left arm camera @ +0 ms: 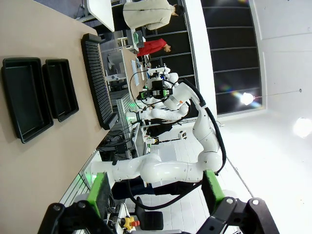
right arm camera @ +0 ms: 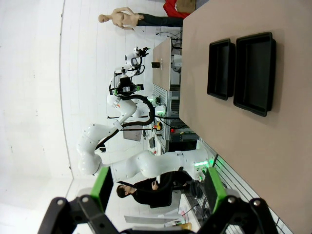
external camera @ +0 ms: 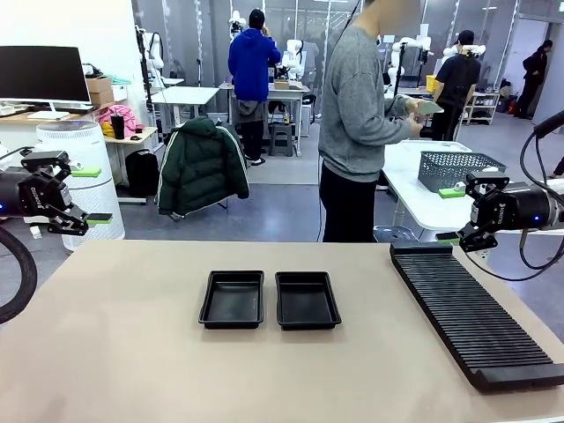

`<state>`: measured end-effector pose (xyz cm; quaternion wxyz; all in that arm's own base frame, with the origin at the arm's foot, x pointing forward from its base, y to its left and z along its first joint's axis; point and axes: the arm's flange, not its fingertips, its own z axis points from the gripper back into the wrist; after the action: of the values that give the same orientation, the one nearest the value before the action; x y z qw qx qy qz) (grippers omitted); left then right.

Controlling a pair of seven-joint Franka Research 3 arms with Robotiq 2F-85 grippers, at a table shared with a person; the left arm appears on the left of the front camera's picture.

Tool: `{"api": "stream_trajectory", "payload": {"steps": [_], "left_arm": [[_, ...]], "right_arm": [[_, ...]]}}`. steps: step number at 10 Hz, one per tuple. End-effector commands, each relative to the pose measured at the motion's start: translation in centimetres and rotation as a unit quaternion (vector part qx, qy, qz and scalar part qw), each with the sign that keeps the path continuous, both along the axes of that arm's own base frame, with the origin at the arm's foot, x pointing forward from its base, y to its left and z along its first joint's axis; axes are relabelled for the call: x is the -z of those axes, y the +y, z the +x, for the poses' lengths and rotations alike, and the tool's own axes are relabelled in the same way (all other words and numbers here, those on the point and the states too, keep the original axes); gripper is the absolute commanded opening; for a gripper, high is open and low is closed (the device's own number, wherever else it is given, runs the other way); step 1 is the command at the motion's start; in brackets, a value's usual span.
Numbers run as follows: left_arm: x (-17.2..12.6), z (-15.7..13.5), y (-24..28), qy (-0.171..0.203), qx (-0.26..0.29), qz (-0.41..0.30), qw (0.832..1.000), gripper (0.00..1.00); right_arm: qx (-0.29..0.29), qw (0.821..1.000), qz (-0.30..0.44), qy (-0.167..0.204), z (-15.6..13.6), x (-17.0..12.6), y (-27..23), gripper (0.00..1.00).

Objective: Inspect and transfer BCBs to ESD trays.
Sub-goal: Pick up the Blank PCB from the PCB Rack and place it in the left ESD tray.

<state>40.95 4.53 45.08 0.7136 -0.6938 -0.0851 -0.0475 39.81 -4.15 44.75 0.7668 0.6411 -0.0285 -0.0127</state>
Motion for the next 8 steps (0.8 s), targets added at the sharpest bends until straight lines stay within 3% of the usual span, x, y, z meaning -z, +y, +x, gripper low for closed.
{"api": "stream_trajectory", "payload": {"steps": [1,8], "left_arm": [[-0.01,-0.02,0.04,0.000,0.000,-0.001,1.000,1.00],[-0.01,-0.02,0.04,0.000,0.000,-0.001,1.000,1.00]], "right_arm": [[-0.001,1.000,0.000,-0.002,-0.15,-0.11,0.10,1.00],[-0.001,1.000,0.000,-0.002,-0.15,-0.11,0.10,1.00]]}}
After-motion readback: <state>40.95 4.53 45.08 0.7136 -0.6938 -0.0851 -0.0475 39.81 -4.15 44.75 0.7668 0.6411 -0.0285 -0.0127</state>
